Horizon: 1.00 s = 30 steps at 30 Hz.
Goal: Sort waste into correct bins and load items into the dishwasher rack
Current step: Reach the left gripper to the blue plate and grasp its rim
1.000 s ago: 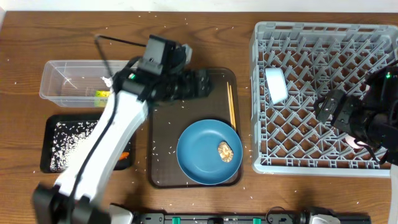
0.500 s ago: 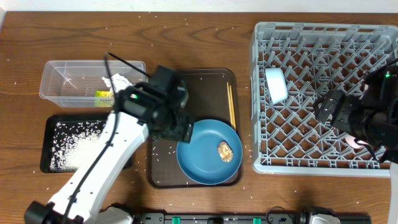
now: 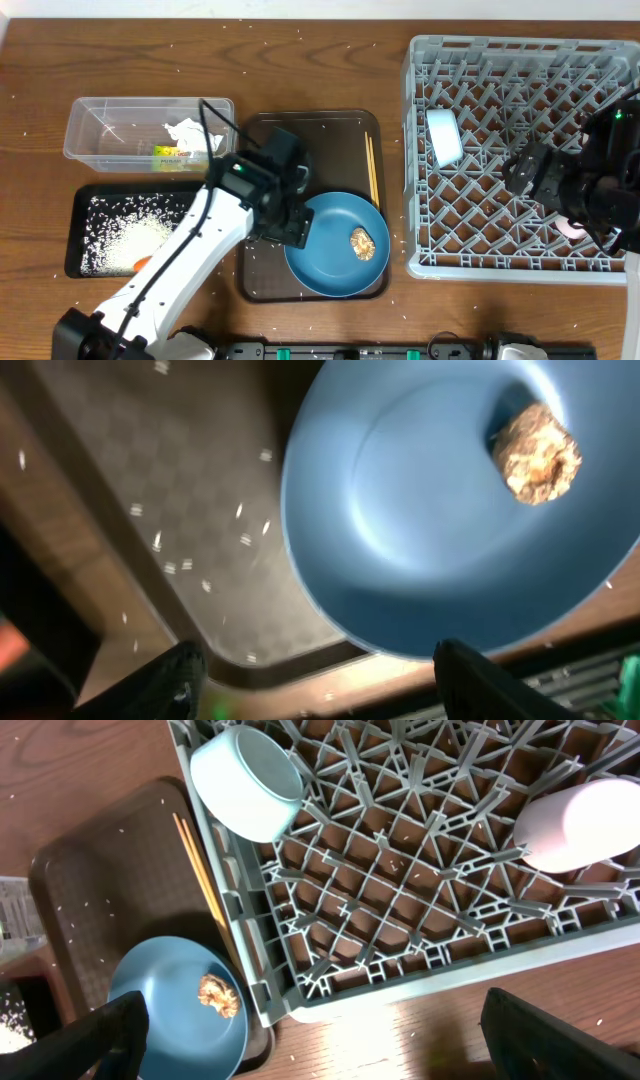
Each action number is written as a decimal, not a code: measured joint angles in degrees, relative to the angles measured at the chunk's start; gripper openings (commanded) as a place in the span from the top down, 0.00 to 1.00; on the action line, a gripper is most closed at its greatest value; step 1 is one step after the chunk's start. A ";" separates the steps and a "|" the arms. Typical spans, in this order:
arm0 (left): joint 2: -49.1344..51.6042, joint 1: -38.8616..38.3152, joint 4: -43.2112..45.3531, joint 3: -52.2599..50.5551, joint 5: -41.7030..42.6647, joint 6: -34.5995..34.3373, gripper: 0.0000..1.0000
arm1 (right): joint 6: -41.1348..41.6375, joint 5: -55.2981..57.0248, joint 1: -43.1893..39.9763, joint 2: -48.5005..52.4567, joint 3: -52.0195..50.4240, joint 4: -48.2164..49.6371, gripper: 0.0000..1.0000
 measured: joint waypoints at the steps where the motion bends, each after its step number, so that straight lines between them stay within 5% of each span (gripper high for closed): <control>1: 0.00 -0.44 1.42 -0.66 -0.59 0.02 0.27 | 0.00 0.00 0.00 0.00 0.00 0.02 0.01; 7: 0.39 -1.14 9.38 -7.54 -2.54 0.76 0.58 | 0.00 0.00 0.00 0.02 0.00 0.00 0.01; 27: 9.27 -1.84 19.54 -9.75 -7.96 3.23 0.55 | 0.00 0.00 0.00 0.04 0.00 -0.48 0.01; 30: 10.64 -1.84 19.89 -9.86 -8.17 3.17 0.70 | 0.00 0.00 0.00 0.04 0.00 -0.55 0.01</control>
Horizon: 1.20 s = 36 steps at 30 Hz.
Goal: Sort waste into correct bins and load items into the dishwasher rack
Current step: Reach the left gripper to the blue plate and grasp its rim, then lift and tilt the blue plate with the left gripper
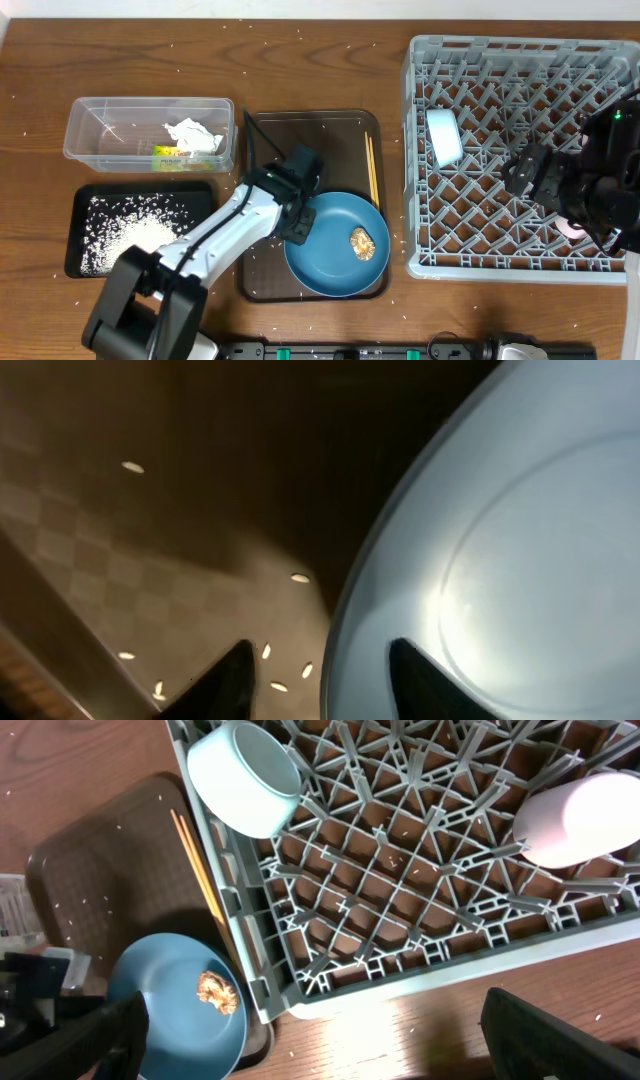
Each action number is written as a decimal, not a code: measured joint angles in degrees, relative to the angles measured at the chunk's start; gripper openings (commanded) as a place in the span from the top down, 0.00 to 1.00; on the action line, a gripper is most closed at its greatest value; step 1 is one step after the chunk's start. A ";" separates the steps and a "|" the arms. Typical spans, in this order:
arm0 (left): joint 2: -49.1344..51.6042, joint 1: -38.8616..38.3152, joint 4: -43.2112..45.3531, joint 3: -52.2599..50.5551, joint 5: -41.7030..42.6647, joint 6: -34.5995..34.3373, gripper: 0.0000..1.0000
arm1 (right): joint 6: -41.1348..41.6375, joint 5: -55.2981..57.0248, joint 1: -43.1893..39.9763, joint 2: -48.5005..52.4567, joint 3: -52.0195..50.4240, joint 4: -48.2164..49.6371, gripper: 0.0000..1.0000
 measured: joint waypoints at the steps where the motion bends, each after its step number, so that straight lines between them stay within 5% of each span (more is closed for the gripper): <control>1: 0.07 0.00 0.17 0.00 -0.37 0.00 0.72 | 0.00 0.00 0.00 0.00 0.00 -0.02 0.01; 15: 0.07 6.86 6.16 0.00 -15.63 -4.33 0.70 | 0.00 0.00 0.00 0.00 0.00 -0.61 0.01; 17: 0.07 8.09 5.42 0.07 -15.89 -4.63 0.61 | 0.00 0.00 0.00 0.00 0.00 -0.74 0.01; 23: -1.05 7.85 -2.27 3.82 -13.51 -5.09 0.48 | 0.00 0.00 0.00 0.00 0.00 -0.92 0.01; 36: -10.58 -1.01 -15.98 8.50 2.05 -1.92 0.43 | 0.00 0.00 0.00 0.02 0.00 -1.14 0.01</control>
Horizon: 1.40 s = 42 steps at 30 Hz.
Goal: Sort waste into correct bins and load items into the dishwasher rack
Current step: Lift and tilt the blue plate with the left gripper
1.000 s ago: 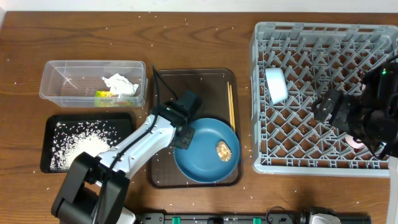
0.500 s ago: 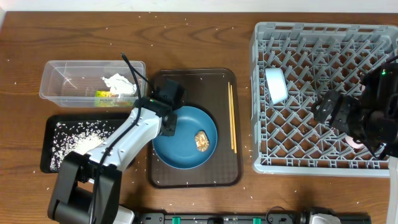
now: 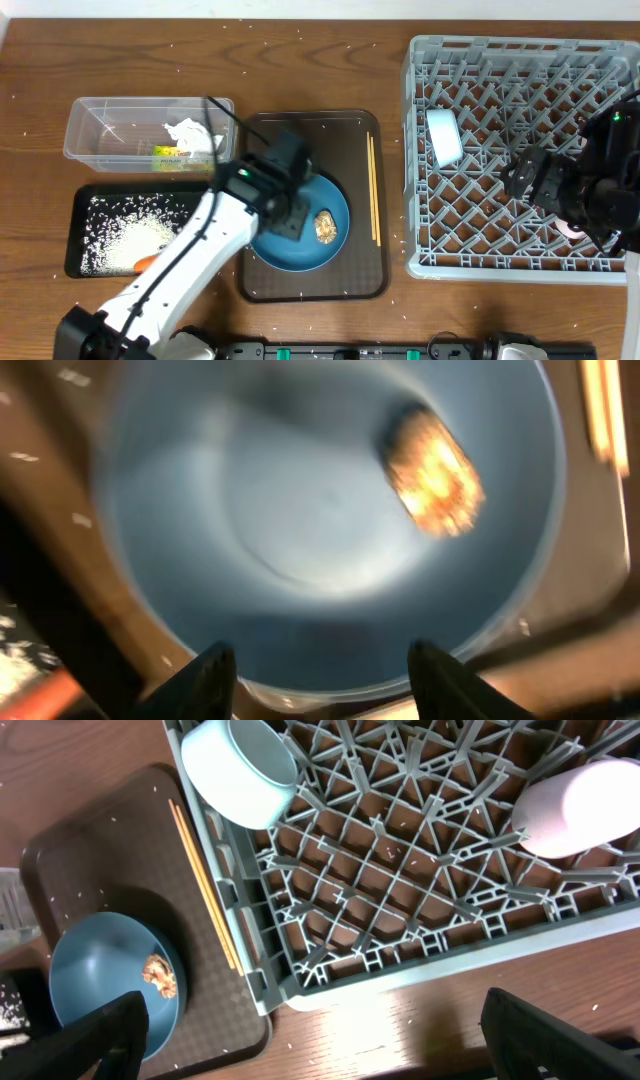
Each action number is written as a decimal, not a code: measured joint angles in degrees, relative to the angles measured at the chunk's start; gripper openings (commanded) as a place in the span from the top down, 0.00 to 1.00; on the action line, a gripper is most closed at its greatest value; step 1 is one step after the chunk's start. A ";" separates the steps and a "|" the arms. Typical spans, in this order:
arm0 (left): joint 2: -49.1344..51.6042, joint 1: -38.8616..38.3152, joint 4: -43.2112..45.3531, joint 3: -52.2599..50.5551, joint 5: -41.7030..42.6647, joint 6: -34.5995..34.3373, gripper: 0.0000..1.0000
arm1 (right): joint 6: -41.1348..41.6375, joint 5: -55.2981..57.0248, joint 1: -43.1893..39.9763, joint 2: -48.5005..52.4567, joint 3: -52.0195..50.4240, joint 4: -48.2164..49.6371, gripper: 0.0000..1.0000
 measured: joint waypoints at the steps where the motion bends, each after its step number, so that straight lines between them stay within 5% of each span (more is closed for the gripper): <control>1: 0.13 -1.42 -0.59 -0.09 0.39 0.11 0.43 | 0.00 0.00 0.00 0.00 0.00 0.04 0.01; 10: 0.57 -9.81 0.20 -2.99 1.70 0.44 0.42 | 0.00 0.00 0.00 0.00 0.00 -0.35 0.01; 28: 2.67 -10.29 10.34 -12.74 0.50 0.11 0.43 | 0.00 0.00 0.00 0.26 -0.02 -0.61 0.01; 32: 2.64 -9.35 6.64 -12.24 -1.73 -1.90 0.47 | 0.00 0.00 0.00 0.26 -0.02 -0.70 0.01; 36: 0.87 -7.43 1.73 -7.39 -4.87 -3.08 0.36 | 0.00 0.00 0.00 0.26 -0.02 -0.70 0.01; 42: -4.59 -0.92 1.92 -3.43 -10.93 -5.27 0.36 | 0.00 0.00 0.00 0.26 -0.02 -1.25 0.01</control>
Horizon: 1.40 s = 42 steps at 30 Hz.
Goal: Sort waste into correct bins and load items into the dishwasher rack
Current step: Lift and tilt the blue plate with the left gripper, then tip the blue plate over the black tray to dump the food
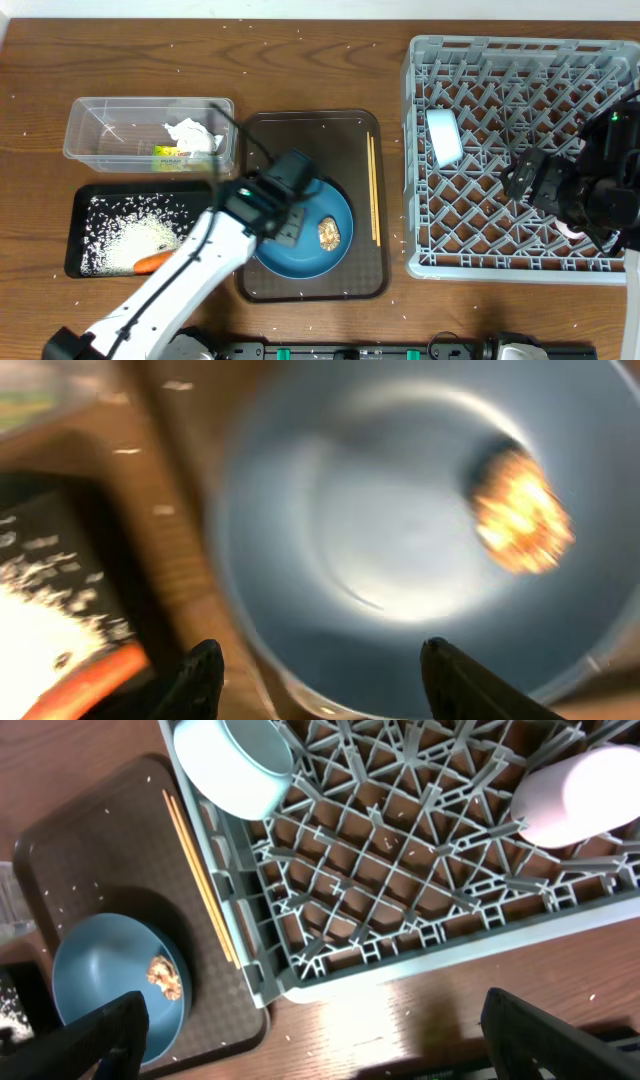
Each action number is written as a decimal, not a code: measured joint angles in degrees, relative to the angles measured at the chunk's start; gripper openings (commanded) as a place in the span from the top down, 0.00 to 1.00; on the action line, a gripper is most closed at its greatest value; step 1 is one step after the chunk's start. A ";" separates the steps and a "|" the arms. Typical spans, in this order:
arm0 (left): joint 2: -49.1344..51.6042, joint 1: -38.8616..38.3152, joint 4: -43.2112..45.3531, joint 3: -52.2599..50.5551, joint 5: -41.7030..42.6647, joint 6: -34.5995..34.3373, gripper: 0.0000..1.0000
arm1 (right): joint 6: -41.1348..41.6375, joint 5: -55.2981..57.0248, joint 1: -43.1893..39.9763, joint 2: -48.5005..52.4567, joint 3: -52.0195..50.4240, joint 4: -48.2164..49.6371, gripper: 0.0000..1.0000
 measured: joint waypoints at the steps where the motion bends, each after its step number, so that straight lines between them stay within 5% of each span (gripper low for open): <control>1: 0.28 2.08 0.28 -0.09 -0.46 -0.59 0.36 | 0.00 0.00 0.00 0.00 0.00 -0.17 0.01; 8: 8.24 9.62 3.41 -2.75 -1.66 -2.64 0.38 | 0.00 0.00 0.00 0.04 0.00 -0.79 0.01; 14: 14.58 11.19 7.58 -3.10 0.44 -2.97 0.60 | 0.00 0.00 0.00 0.07 0.00 -1.20 0.01; 23: 19.58 11.21 11.52 -3.10 6.19 -1.14 0.62 | 0.00 0.00 0.00 0.07 0.00 -1.51 0.01; 29: 20.81 11.21 12.39 -3.10 7.69 -0.26 0.94 | 0.00 0.00 0.00 0.07 0.00 -1.57 0.01; 35: 19.71 11.23 11.10 -2.36 10.93 0.31 0.94 | -0.24 0.00 0.00 0.07 0.00 -1.60 0.01; 42: 17.62 11.63 -3.91 4.70 7.23 0.11 0.94 | -0.66 0.00 0.00 0.07 0.00 -2.25 0.01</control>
